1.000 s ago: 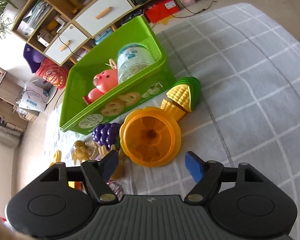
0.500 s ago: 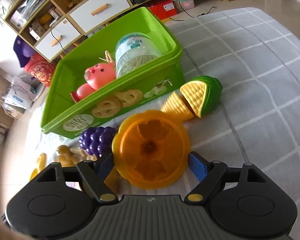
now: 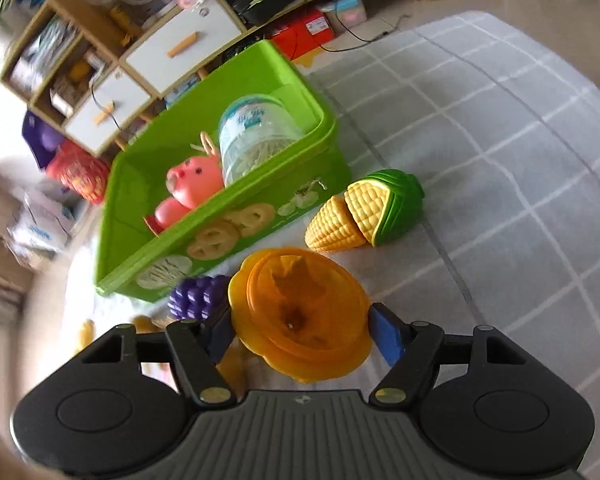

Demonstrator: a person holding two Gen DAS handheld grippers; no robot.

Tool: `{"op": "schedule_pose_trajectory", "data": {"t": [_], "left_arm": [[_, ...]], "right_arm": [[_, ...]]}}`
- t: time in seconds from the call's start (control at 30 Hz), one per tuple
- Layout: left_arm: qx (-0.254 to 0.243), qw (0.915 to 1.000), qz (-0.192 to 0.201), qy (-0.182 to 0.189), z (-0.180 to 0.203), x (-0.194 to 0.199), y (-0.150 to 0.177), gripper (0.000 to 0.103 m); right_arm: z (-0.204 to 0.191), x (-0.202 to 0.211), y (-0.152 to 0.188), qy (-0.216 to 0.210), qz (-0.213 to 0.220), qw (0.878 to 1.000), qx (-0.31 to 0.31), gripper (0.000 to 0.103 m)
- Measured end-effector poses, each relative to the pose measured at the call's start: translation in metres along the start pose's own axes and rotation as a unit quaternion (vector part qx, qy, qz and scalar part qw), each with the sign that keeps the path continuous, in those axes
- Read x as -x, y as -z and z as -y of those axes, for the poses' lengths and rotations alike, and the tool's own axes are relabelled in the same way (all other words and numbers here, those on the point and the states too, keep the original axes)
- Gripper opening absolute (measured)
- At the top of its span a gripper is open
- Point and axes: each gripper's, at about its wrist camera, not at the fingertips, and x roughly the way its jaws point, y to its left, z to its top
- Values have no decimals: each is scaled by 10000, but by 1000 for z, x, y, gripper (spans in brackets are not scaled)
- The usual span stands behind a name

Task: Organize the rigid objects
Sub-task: 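Lift the funnel and pumpkin with both grippers and carry them over the bin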

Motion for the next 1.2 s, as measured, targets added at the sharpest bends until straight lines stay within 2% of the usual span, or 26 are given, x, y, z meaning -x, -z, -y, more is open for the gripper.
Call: {"op": "schedule_pose_trajectory", "data": {"t": [0.2, 0.33, 0.53, 0.83, 1.2], "left_arm": [[132, 9997, 208, -87, 0, 6, -11, 75], [245, 9992, 295, -88, 2, 3, -30, 75], [-46, 9985, 512, -206, 14, -16, -58, 75], [-7, 9977, 589, -334, 4, -55, -77, 75], [-24, 9965, 706, -446, -5, -80, -80, 76]], "right_arm": [[-8, 30, -9, -599, 270, 9975, -242, 54], [-21, 39, -19, -872, 390, 9950, -297, 54], [-41, 34, -43, -1146, 501, 9918, -281, 54], [-47, 6, -66, -1455, 706, 9858, -445, 54], [-53, -18, -74, -1386, 817, 9867, -242, 55]]}}
